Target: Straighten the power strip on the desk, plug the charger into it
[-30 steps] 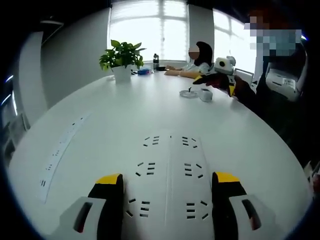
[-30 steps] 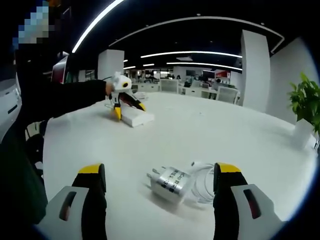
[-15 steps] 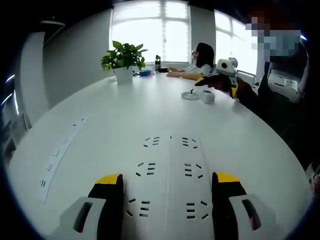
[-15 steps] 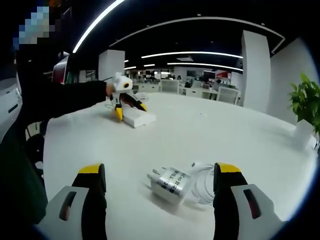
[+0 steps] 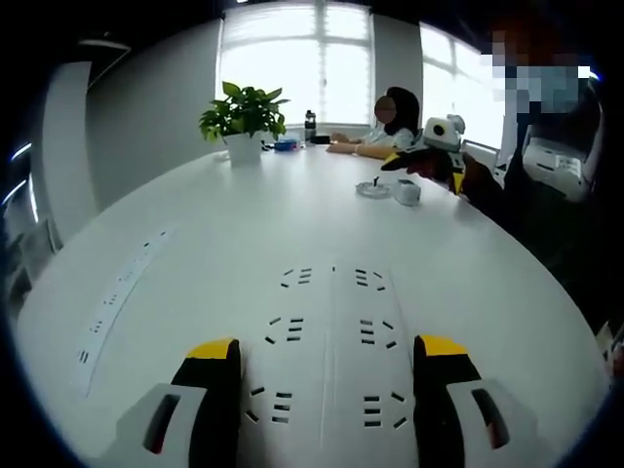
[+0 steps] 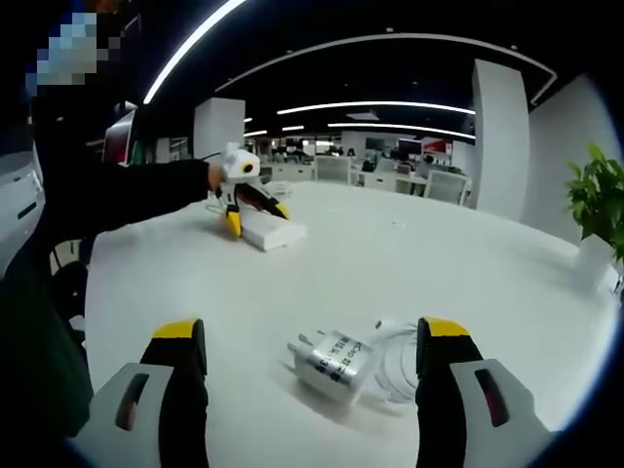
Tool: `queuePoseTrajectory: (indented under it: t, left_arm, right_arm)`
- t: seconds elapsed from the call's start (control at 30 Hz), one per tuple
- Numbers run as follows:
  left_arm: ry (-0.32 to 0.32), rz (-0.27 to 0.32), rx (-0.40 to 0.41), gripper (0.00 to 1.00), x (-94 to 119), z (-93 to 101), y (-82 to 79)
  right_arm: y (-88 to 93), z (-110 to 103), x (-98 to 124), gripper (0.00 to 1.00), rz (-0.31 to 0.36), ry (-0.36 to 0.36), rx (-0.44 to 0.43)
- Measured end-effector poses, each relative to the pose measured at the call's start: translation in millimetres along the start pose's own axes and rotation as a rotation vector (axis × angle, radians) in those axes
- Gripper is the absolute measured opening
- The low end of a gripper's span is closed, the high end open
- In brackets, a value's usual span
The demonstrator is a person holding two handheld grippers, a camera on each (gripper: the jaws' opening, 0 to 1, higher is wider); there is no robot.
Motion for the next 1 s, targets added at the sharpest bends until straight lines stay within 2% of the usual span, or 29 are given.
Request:
queuePoseTrajectory:
  t: [1.0]
  left_arm:
    - [-0.032, 0.018, 0.007, 0.72, -1.9, 0.1, -0.9]
  right_arm:
    - [0.5, -5.0, -1.1, 0.88, 0.004, -0.011, 0.001]
Point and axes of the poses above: the point that each gripper's makers call its tool centre point, and the gripper's own axes: x roughly backward along the fingers, z roughly to its right, y roughly out of its underside, the point moved 1 cm from there along x, roughly backward along the fingers, and after that the axes turned 2 degrees about y, right-handed, at the moved point
